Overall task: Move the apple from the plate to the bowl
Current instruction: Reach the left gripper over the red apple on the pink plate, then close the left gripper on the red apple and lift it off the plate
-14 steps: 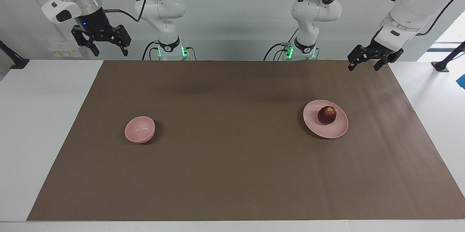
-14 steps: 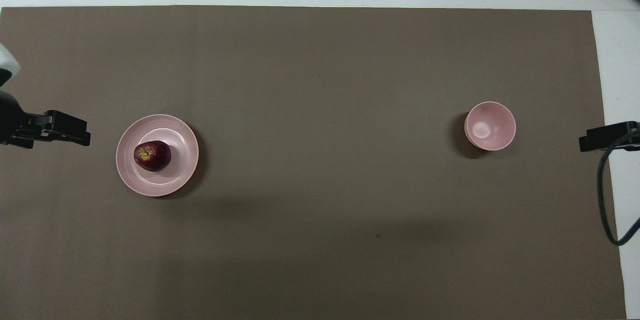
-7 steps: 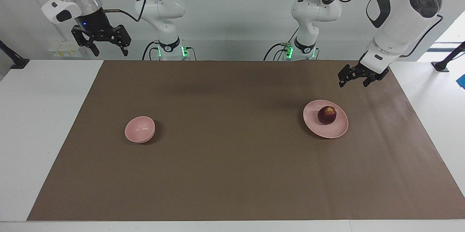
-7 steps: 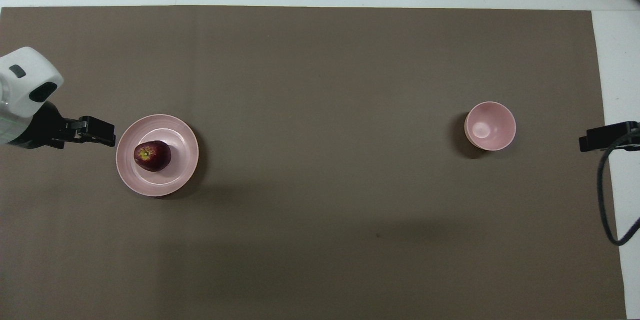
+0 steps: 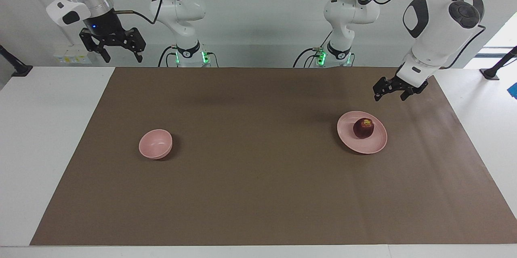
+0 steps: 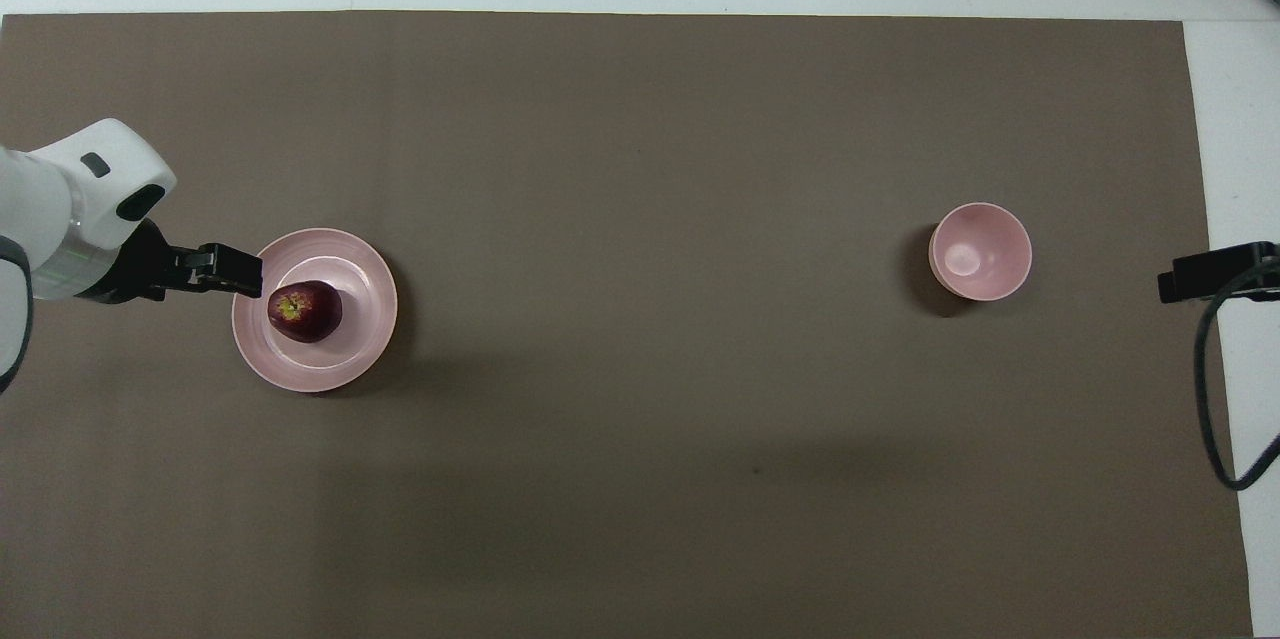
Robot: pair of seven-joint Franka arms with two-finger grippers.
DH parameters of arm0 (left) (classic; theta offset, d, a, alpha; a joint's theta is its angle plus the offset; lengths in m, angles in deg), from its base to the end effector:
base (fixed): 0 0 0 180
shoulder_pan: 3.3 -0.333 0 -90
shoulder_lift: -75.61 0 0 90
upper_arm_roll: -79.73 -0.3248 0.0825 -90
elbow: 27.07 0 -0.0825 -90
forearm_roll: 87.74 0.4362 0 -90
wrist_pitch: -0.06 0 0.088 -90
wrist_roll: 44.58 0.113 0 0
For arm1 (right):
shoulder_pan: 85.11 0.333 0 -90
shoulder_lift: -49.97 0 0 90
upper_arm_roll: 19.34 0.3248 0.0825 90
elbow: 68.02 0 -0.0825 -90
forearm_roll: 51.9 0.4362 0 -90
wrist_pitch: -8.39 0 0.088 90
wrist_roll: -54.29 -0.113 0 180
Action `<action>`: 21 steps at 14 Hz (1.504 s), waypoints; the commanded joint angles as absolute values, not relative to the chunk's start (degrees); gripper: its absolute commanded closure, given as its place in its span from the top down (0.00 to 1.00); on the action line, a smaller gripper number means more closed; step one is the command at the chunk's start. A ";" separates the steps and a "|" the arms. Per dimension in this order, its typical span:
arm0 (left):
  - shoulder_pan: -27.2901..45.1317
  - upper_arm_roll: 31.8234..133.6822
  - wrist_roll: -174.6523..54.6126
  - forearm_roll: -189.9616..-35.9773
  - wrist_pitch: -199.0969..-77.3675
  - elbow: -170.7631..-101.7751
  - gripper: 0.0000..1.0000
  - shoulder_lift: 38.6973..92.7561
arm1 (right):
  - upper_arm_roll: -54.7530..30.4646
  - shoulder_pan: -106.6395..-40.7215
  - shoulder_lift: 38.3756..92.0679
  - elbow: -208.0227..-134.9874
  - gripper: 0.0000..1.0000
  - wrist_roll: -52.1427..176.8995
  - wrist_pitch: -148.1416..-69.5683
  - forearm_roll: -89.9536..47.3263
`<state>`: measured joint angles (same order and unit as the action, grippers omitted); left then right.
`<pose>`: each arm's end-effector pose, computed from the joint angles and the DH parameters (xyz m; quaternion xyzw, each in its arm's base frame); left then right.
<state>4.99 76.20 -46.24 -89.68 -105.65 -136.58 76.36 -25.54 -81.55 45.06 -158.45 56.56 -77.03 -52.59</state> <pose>0.5974 -0.0525 0.4792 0.9993 -0.0220 -0.0275 0.0151 0.5700 -0.0306 0.6665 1.0000 -0.0035 -0.0012 0.0013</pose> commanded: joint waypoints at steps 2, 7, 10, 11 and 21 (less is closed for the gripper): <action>5.84 75.51 -45.98 -90.21 -109.53 -139.30 1.00 75.88 | -25.76 -81.41 44.08 -159.25 1.00 56.58 -76.69 -51.90; 5.93 75.59 -45.98 -90.21 -116.29 -142.29 1.00 72.89 | -25.76 -81.41 44.08 -159.25 1.00 56.58 -76.69 -51.90; 6.81 75.51 -45.98 -90.21 -118.76 -143.35 1.00 71.40 | -25.76 -81.41 44.08 -159.25 1.00 56.58 -76.69 -51.90; 6.90 75.51 -46.07 -90.21 -120.07 -143.96 1.00 70.44 | -25.76 -81.41 44.08 -159.25 1.00 56.66 -76.69 -51.90; 7.16 75.59 -45.98 -90.21 -125.80 -146.42 1.00 65.59 | -25.76 -81.41 44.08 -159.25 1.00 56.67 -76.69 -51.90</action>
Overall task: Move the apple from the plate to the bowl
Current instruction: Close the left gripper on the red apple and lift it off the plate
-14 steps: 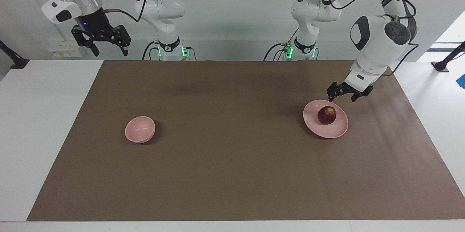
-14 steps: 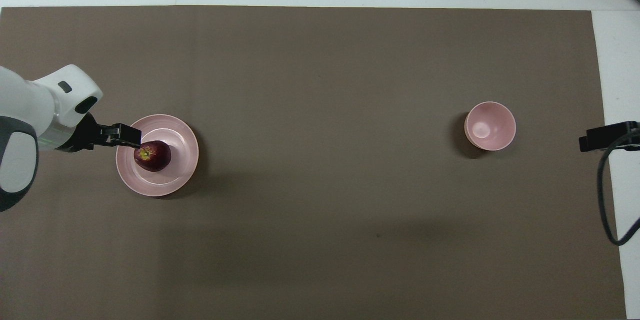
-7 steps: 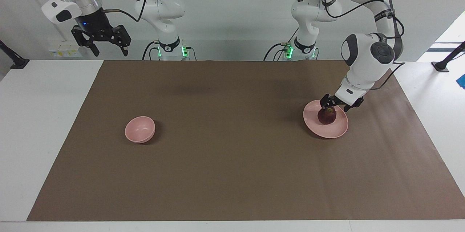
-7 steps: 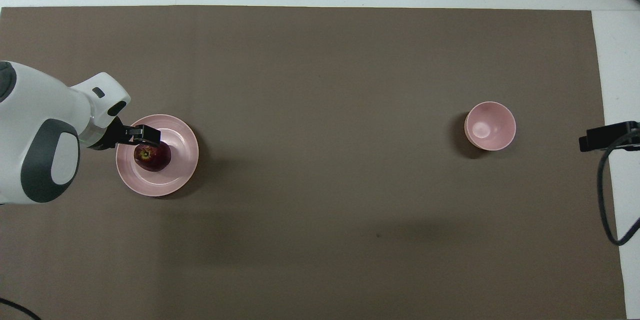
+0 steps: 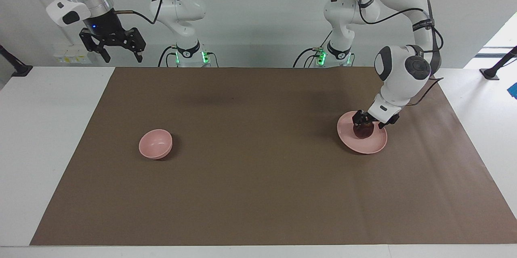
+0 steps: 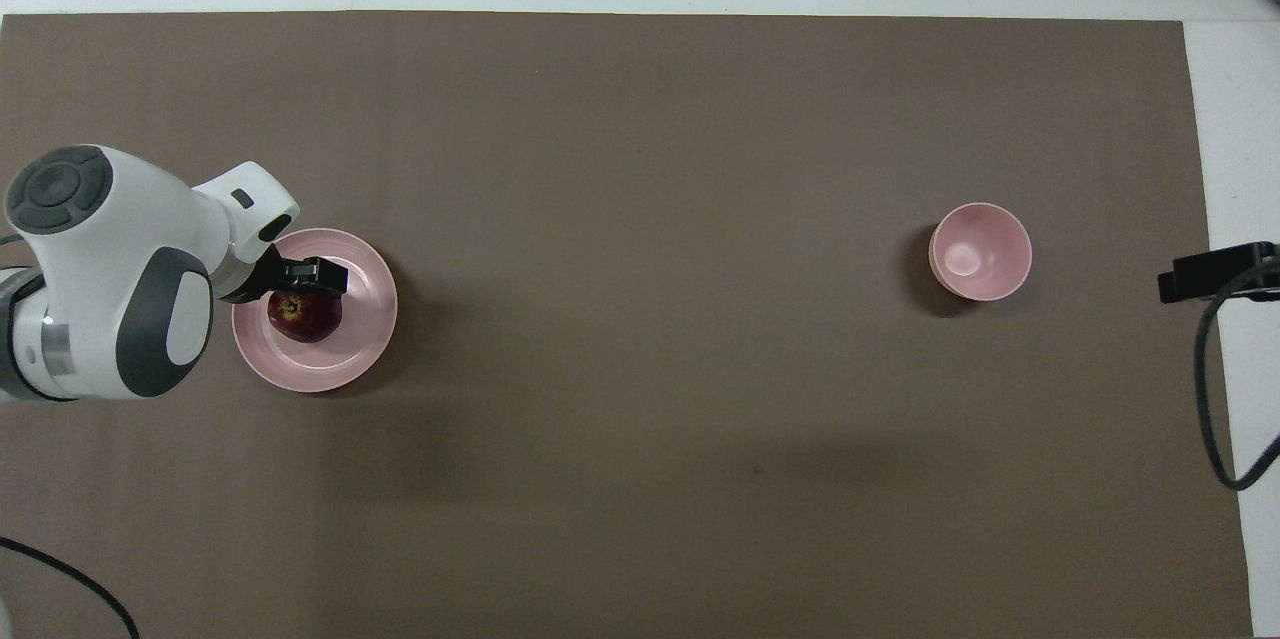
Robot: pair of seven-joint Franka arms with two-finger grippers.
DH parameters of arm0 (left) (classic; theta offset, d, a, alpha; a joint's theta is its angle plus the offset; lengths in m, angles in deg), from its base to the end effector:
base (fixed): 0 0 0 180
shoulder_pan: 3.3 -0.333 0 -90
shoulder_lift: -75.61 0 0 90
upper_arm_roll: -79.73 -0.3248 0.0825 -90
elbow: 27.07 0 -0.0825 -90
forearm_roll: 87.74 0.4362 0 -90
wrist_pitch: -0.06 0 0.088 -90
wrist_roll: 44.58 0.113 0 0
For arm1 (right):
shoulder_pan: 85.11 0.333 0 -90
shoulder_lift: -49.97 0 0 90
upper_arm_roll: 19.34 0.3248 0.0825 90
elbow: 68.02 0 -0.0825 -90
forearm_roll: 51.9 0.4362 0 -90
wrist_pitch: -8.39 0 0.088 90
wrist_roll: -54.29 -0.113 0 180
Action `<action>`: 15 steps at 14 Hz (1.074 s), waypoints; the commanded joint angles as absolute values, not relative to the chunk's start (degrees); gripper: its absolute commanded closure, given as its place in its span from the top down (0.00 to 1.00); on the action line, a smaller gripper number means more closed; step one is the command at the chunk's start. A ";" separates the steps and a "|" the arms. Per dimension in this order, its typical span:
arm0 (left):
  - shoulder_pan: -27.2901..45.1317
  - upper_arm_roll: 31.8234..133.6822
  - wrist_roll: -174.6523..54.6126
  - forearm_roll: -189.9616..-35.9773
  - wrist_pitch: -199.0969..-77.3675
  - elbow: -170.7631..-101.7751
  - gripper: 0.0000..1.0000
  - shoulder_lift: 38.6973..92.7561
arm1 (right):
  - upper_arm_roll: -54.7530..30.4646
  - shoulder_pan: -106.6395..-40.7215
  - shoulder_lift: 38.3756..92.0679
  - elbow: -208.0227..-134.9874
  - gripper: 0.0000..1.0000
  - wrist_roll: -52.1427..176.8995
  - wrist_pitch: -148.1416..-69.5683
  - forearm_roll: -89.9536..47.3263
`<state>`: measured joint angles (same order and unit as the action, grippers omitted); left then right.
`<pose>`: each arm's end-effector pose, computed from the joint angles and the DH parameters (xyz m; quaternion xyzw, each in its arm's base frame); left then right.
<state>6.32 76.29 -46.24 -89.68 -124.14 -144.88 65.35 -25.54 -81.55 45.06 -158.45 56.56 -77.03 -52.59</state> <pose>0.6097 -0.0679 0.3154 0.9990 -0.0297 -0.0340 0.0060 0.5700 -0.0306 0.6665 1.0000 -0.0035 -0.0012 0.0013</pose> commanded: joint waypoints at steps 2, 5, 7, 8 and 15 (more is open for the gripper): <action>7.16 75.51 -45.90 -90.21 -126.14 -147.65 1.00 65.59 | -25.76 -81.41 44.08 -159.25 1.00 56.58 -76.69 -51.90; 7.16 75.51 -45.90 -90.21 -126.23 -148.27 1.00 65.85 | -25.76 -81.41 44.08 -159.25 1.00 56.58 -76.69 -51.90; 7.08 75.51 -45.98 -90.21 -126.15 -148.45 1.00 65.86 | -25.76 -81.41 44.08 -159.25 1.00 56.58 -76.69 -51.90; 7.08 75.51 -45.98 -90.21 -126.15 -148.45 1.00 65.94 | -25.76 -81.41 44.08 -159.25 1.00 56.58 -76.69 -51.90; 6.64 75.51 -45.90 -90.21 -126.85 -148.62 1.00 65.68 | -25.76 -81.41 44.08 -159.25 1.00 56.58 -76.69 -51.90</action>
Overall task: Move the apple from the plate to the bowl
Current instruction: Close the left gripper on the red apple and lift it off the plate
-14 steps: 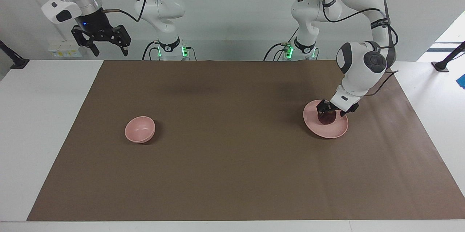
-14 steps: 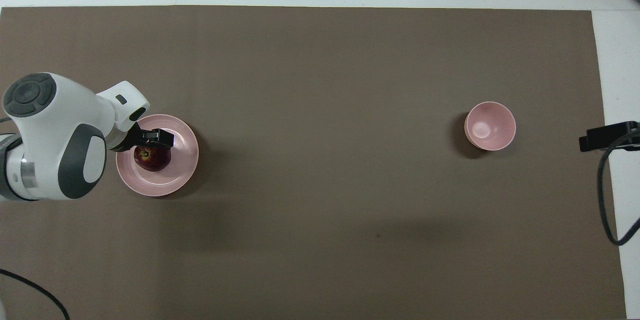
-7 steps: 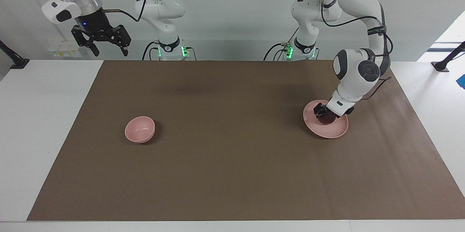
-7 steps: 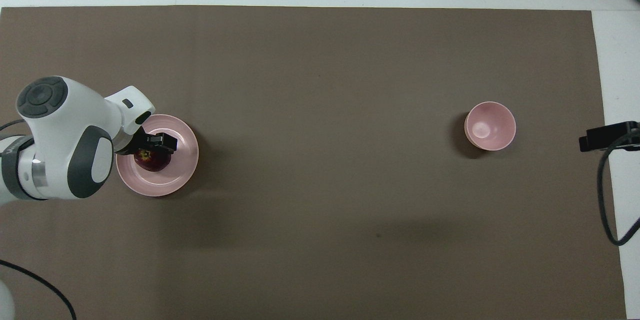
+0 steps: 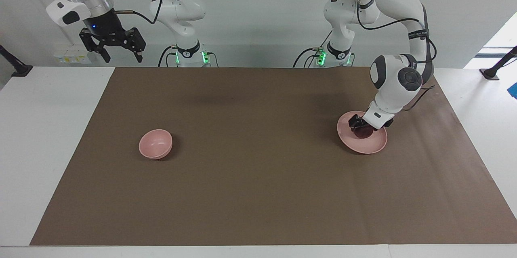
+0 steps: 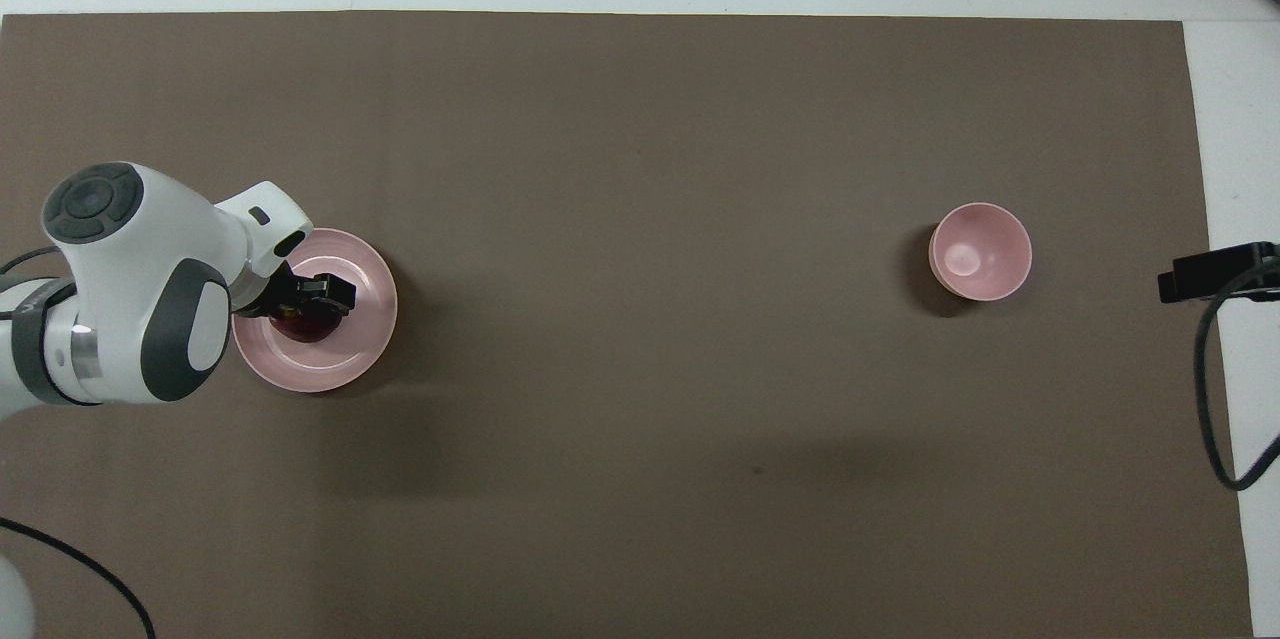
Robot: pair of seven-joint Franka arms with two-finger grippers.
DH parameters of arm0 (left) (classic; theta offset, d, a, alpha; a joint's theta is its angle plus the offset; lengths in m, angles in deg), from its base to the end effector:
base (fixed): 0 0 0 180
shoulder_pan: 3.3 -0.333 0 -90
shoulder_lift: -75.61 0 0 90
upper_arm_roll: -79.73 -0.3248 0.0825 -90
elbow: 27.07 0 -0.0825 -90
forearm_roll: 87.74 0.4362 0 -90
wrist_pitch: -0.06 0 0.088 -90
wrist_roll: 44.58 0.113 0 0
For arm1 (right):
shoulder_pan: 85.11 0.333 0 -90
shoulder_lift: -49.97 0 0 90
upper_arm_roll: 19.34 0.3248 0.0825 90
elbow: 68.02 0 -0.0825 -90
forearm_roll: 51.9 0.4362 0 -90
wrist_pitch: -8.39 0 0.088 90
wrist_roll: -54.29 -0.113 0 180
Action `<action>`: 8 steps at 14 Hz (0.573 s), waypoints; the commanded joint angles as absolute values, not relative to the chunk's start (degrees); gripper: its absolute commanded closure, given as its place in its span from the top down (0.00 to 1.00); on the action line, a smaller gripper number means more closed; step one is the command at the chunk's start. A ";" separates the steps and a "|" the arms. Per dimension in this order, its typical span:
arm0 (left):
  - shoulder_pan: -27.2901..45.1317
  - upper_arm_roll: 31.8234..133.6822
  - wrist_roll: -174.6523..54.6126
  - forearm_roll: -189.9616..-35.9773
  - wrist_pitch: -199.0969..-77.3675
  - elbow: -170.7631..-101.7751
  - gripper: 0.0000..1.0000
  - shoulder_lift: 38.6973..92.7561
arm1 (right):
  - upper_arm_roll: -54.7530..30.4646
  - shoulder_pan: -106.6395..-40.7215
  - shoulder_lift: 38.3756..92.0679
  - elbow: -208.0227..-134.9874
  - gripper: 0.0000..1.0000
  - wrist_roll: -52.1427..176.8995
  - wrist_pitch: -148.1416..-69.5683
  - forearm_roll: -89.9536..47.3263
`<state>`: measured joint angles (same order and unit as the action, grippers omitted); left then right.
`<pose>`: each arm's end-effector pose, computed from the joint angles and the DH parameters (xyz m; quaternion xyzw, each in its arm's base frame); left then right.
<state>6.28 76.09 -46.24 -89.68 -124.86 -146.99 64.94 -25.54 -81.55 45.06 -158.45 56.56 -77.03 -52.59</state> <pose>0.5992 -0.0640 0.2948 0.9984 -0.0272 -0.0496 0.0042 0.5700 -0.0306 0.6665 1.0000 -0.0035 -0.0012 0.0013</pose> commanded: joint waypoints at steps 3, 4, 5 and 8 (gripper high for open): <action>6.46 75.51 -45.90 -90.21 -128.60 -149.15 1.00 64.80 | -25.76 -81.41 44.08 -159.25 1.00 56.58 -76.69 -51.90; 6.46 75.42 -45.81 -90.21 -128.61 -149.15 0.99 64.71 | -25.76 -81.41 44.08 -159.25 1.00 56.58 -76.69 -51.90; 6.46 75.51 -45.98 -90.21 -128.61 -149.06 0.60 64.71 | -25.76 -81.41 44.08 -159.25 1.00 56.58 -76.69 -51.90; 6.46 75.51 -46.33 -90.21 -127.64 -148.54 0.00 64.71 | -25.76 -81.41 44.08 -159.25 1.00 56.66 -76.69 -51.90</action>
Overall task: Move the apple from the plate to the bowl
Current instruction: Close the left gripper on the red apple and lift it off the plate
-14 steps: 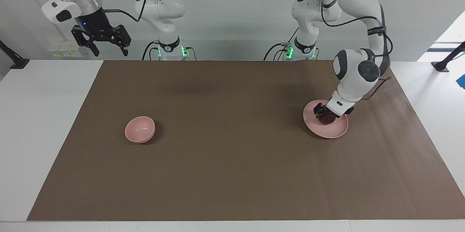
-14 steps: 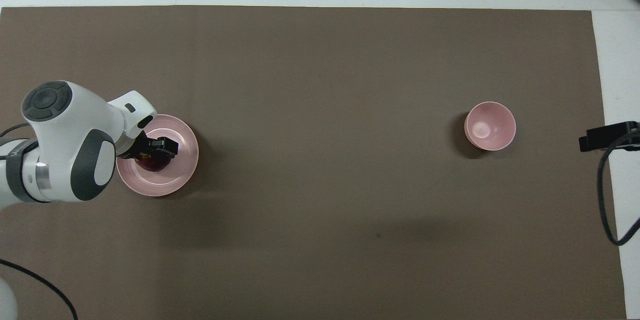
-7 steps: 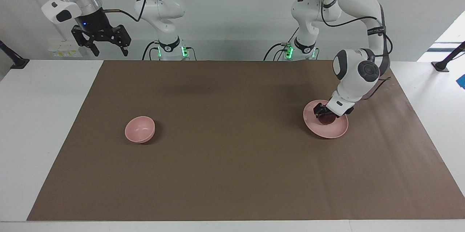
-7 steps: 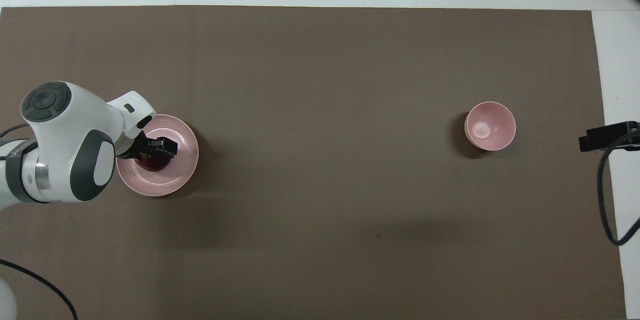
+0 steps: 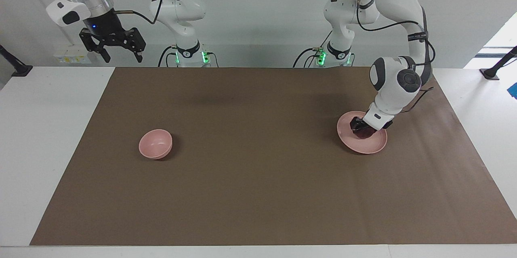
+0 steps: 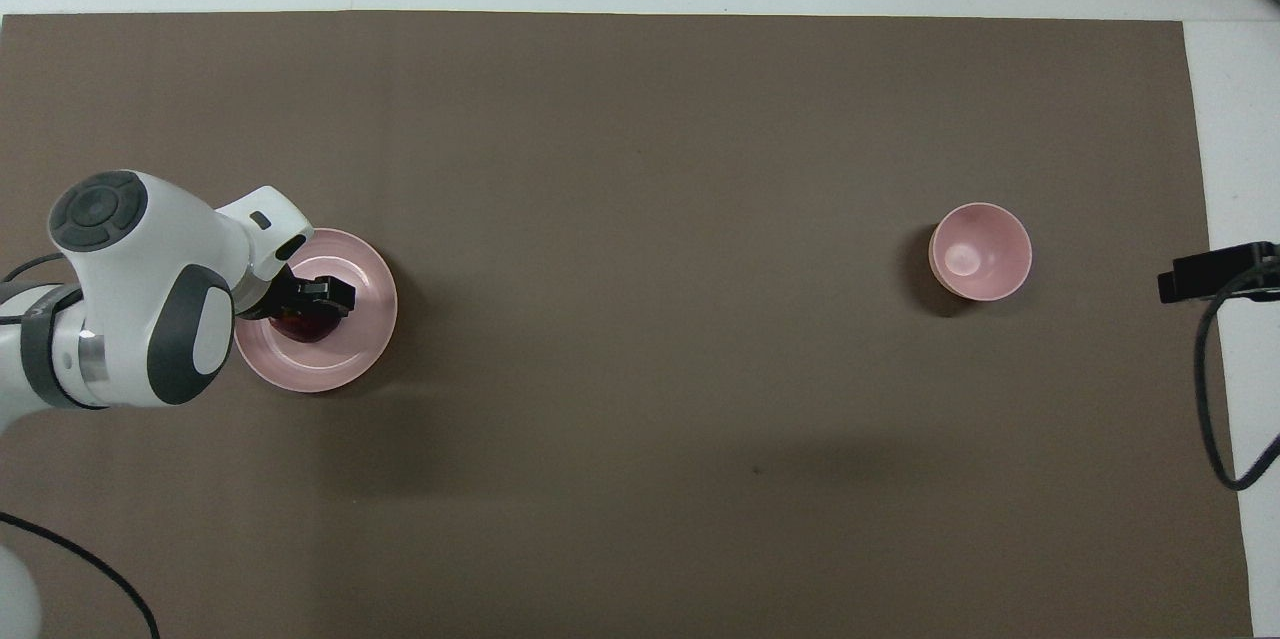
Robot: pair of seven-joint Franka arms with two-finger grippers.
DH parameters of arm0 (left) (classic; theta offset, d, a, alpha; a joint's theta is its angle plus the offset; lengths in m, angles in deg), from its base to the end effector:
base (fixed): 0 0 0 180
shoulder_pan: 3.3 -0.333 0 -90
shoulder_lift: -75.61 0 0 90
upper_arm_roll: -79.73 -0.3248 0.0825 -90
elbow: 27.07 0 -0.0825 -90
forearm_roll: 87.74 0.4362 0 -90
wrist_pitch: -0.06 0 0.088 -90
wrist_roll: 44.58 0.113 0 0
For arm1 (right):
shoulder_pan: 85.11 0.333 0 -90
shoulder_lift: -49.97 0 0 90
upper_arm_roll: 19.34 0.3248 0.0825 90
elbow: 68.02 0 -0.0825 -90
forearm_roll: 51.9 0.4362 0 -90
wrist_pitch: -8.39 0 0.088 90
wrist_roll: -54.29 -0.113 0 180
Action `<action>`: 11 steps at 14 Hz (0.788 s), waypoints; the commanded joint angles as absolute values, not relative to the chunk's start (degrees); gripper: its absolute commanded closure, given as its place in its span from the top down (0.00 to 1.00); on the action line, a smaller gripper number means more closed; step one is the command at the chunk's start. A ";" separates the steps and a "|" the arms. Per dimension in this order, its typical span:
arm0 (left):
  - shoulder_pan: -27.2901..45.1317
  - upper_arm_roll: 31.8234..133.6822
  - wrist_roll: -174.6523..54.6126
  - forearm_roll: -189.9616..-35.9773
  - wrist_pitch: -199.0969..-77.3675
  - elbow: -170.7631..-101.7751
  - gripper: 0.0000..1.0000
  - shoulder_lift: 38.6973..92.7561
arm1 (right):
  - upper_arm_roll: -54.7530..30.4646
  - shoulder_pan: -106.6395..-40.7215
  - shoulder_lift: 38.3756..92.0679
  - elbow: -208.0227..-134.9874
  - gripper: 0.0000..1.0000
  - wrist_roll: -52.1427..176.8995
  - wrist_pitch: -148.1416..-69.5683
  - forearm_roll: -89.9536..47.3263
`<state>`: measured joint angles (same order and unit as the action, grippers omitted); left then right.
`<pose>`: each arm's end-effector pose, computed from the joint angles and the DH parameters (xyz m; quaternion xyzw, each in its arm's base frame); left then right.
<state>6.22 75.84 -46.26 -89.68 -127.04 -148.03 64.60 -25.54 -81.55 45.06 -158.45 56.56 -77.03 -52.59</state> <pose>0.5976 -0.0603 0.2859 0.9988 -0.0240 -0.0425 0.0039 0.5700 -0.0306 0.6665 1.0000 -0.0035 -0.0012 0.0013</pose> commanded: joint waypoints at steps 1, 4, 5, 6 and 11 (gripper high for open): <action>6.37 75.42 -45.99 -90.21 -127.73 -148.19 0.00 64.71 | -25.76 -81.41 44.08 -159.25 1.00 56.58 -76.69 -51.90; 6.28 75.42 -46.07 -90.21 -127.47 -146.61 0.00 64.36 | -25.76 -81.41 44.08 -159.25 1.00 56.66 -76.69 -51.90; 6.28 75.42 -46.07 -90.21 -126.94 -145.91 0.00 64.36 | -25.76 -81.41 44.08 -159.25 1.00 56.58 -76.69 -51.90; 6.20 75.42 -45.98 -90.21 -126.33 -145.46 0.00 64.54 | -25.76 -81.41 44.08 -159.25 1.00 56.66 -76.69 -51.90; 6.46 75.51 -45.46 -93.61 -126.50 -145.11 0.00 64.62 | -25.76 -81.41 44.08 -159.25 1.00 56.66 -76.69 -51.90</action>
<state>6.23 75.92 -46.25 -90.66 -127.12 -145.92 64.51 -25.54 -81.55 45.06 -158.45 56.56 -77.03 -52.59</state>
